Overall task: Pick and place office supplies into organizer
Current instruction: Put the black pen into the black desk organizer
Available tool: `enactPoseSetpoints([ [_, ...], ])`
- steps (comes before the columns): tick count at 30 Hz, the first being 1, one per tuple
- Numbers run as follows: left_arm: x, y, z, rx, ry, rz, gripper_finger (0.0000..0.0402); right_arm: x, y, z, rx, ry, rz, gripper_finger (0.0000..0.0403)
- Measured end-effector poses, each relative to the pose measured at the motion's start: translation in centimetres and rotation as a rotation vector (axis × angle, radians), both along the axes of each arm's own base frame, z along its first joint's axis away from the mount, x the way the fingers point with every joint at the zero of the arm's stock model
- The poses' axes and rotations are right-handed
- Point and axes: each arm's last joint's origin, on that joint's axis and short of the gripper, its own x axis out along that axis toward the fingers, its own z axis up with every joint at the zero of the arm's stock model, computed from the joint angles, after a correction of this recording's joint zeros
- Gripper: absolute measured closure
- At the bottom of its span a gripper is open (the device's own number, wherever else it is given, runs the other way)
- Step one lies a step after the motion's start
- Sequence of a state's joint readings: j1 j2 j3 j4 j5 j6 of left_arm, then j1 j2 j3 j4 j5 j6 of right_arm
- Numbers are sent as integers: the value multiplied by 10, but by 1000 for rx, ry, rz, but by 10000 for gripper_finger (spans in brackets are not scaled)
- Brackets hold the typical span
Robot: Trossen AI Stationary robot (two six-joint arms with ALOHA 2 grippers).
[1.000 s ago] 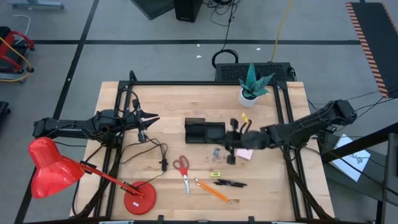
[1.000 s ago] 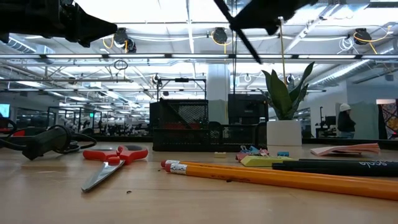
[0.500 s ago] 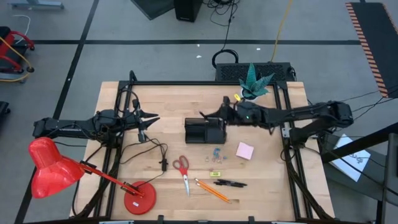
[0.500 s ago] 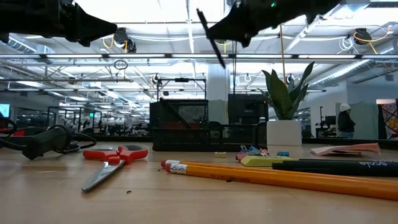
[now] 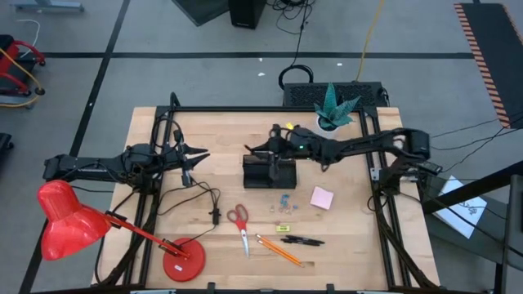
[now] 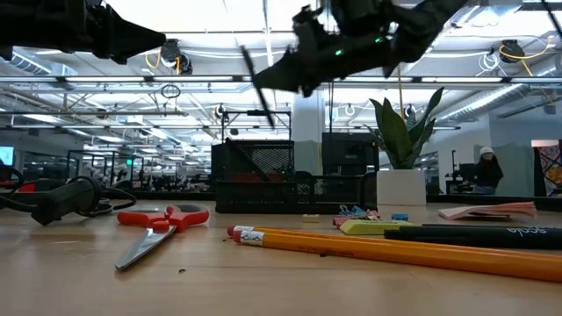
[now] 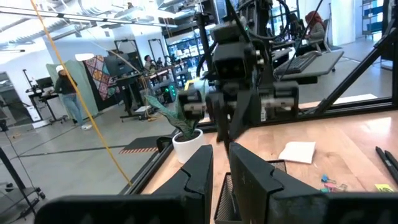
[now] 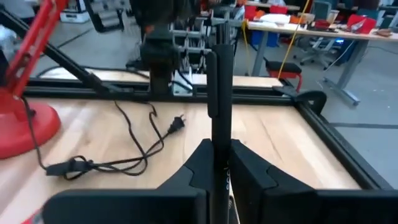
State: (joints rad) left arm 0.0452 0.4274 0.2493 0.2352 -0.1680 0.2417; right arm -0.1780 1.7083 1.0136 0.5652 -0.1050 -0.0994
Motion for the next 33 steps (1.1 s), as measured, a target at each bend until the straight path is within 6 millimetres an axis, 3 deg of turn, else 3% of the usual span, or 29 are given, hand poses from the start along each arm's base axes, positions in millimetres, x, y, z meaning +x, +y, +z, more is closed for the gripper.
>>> enactPoseSetpoints([
  [6, 0, 0, 0, -1, 4, 9, 339, 16, -2, -18, -39, 56, 11, 376],
  [23, 0, 0, -1, 24, 12, 18, 339, 11, -1, -35, -17, 234, 18, 374],
  [33, 0, 0, -1, 23, 12, 18, 339, 18, -3, -59, -11, 272, -14, 375],
])
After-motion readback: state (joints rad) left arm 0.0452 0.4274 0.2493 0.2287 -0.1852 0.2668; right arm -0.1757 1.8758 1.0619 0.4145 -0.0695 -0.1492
